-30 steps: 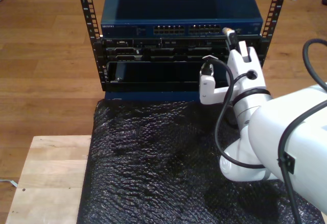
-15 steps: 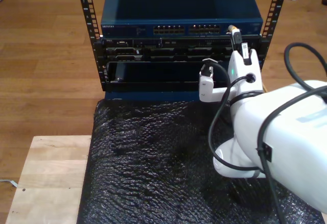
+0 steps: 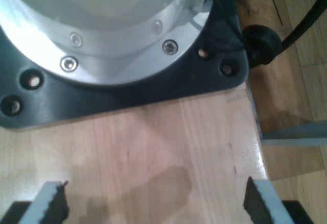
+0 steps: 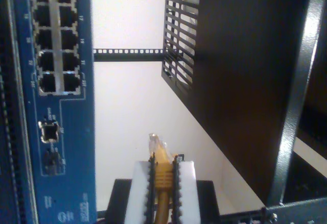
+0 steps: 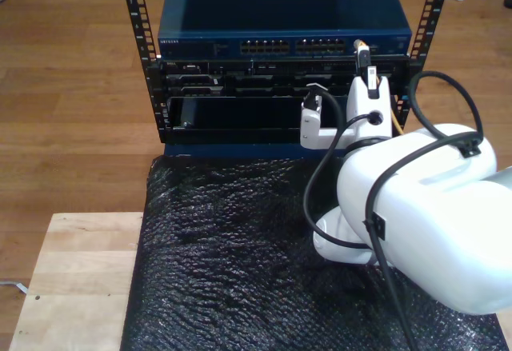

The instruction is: Grab the cable and plug it in

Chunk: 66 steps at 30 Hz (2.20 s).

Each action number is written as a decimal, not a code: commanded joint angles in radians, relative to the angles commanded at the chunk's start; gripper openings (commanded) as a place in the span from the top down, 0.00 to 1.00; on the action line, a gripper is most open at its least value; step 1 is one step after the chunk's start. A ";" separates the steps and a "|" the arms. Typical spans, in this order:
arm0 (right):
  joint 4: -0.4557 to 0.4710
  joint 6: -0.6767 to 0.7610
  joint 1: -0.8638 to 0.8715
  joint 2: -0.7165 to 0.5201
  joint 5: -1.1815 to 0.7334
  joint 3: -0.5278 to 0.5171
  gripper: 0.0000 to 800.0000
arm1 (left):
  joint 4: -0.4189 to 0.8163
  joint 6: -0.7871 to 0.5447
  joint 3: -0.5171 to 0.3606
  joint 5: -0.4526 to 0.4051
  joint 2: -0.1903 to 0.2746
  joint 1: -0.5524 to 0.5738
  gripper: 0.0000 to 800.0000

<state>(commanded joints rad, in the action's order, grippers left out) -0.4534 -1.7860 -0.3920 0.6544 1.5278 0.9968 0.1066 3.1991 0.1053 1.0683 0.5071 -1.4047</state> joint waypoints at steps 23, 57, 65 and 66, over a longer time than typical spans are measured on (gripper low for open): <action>-0.126 0.012 -0.026 0.132 -0.051 0.192 1.00 | 0.000 0.000 0.000 0.000 0.000 0.000 0.00; -0.114 0.069 -0.034 0.164 -0.120 0.250 1.00 | 0.000 0.000 0.000 -0.002 0.000 0.000 0.00; -0.112 0.054 -0.034 0.170 -0.118 0.250 1.00 | 0.000 0.000 0.000 0.000 0.000 0.000 0.00; -0.114 0.054 -0.034 0.170 -0.118 0.252 1.00 | 0.000 0.000 0.000 0.000 0.000 0.000 0.00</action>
<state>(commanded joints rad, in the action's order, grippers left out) -0.5669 -1.7323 -0.4258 0.8247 1.4097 1.2484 0.1066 3.1991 0.1053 1.0683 0.5071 -1.4047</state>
